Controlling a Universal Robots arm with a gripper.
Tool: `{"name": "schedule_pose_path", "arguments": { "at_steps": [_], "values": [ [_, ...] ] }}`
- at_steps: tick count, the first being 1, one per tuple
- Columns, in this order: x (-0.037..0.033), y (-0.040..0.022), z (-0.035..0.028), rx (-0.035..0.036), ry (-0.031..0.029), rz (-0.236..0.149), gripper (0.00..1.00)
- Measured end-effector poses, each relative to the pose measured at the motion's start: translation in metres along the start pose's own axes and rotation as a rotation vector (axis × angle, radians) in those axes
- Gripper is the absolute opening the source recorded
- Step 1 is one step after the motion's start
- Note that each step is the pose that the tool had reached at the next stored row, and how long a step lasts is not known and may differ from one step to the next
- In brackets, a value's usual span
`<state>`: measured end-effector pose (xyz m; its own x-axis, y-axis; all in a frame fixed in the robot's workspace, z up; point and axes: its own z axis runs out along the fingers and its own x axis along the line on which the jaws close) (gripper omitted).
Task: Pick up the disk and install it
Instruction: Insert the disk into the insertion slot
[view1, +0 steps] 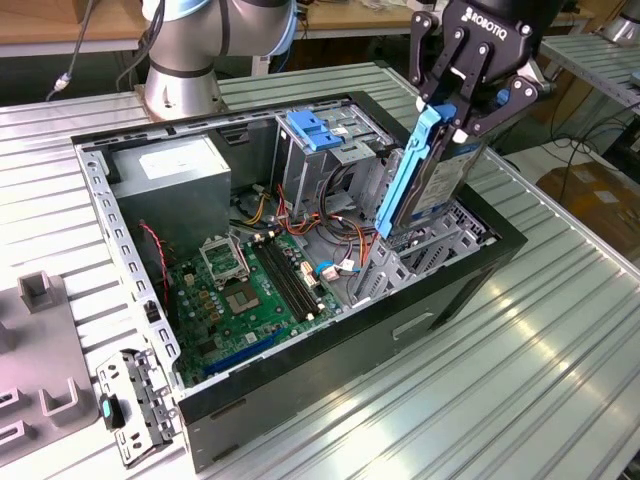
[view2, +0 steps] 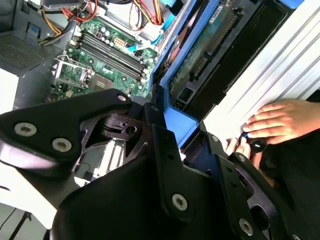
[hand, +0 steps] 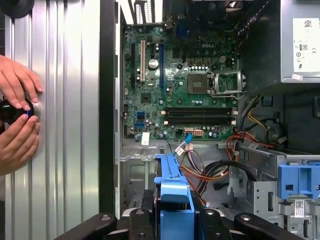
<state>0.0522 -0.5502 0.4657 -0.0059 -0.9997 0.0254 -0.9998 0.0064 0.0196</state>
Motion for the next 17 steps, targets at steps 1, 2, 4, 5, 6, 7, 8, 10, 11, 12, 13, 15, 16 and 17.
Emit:
{"name": "schedule_pose_path", "arguments": {
  "at_steps": [1,2,4,5,6,7,8,10,11,12,13,15,16,17],
  "values": [
    [0.0024,-0.0007,0.0009,0.0,-0.0002,-0.001,0.37],
    [0.0045,-0.0018,0.0018,0.0,-0.0002,-0.001,0.37],
    [0.0049,-0.005,0.0033,0.0001,-0.0005,-0.001,0.37],
    [0.0049,-0.0083,0.0041,0.0001,-0.0001,-0.002,0.37],
    [0.0051,-0.0115,0.0063,0.0001,0.0003,-0.003,0.37],
    [0.0059,-0.0124,0.0084,0.0001,0.0004,-0.003,0.37],
    [0.0072,-0.0126,0.0105,0.0001,0.0005,-0.003,0.37],
    [0.0099,-0.0127,0.0128,0.0001,0.0006,-0.003,0.37],
    [0.0112,-0.0127,0.0136,0.0001,0.0004,-0.004,0.37],
    [0.0119,-0.0127,0.014,0.0001,0.0006,-0.004,0.37],
    [0.0123,-0.0127,0.0147,0.0001,0.0006,-0.004,0.37],
    [0.0122,-0.0131,0.0159,0.0002,0.0005,-0.005,0.37],
    [0.0121,-0.0132,0.0162,0.0002,0.0,-0.005,0.37],
    [0.0119,-0.0132,0.0162,0.0002,0.0,-0.005,0.37]
  ]
}}
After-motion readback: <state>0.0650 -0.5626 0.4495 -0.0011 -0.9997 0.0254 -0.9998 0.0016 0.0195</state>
